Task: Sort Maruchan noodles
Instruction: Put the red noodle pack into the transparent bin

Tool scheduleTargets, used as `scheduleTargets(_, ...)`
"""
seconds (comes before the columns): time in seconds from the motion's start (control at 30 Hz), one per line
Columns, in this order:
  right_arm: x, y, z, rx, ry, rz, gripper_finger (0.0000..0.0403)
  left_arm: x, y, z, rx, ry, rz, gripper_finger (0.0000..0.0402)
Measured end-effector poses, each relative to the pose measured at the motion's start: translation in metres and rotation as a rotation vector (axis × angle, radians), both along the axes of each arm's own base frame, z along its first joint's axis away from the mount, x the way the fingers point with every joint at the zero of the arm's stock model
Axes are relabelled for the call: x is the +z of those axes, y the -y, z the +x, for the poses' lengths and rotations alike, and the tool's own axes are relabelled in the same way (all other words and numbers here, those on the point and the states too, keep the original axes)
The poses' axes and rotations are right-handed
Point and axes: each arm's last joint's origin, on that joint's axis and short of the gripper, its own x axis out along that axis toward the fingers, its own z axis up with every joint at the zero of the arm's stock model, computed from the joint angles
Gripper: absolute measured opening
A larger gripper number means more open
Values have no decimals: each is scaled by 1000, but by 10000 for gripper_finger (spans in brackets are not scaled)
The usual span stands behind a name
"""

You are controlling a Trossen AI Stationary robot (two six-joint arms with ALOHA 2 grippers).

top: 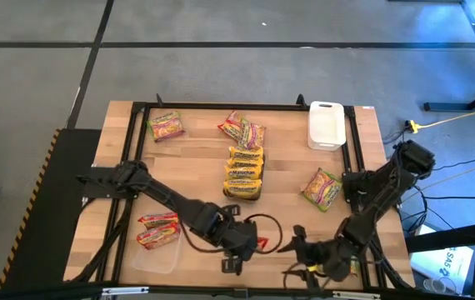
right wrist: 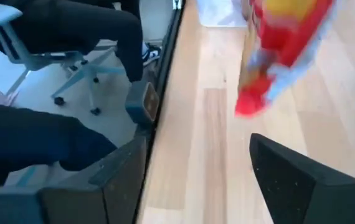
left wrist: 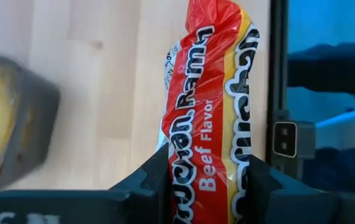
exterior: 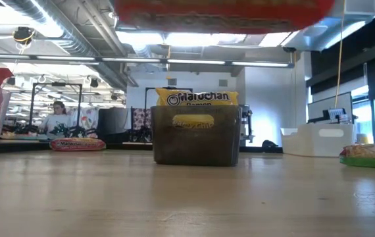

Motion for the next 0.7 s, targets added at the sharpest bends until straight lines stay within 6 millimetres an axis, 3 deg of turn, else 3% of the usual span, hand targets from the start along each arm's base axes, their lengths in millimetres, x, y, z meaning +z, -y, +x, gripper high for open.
scheduleTargets(0.4,-3,-2,-7,-79,8,-15,255,5,42,-84,189,-275,159,112)
scheduleTargets(0.7,-3,-2,-7,-80,8,-18,255,29,66,-154,314,-167,112,110)
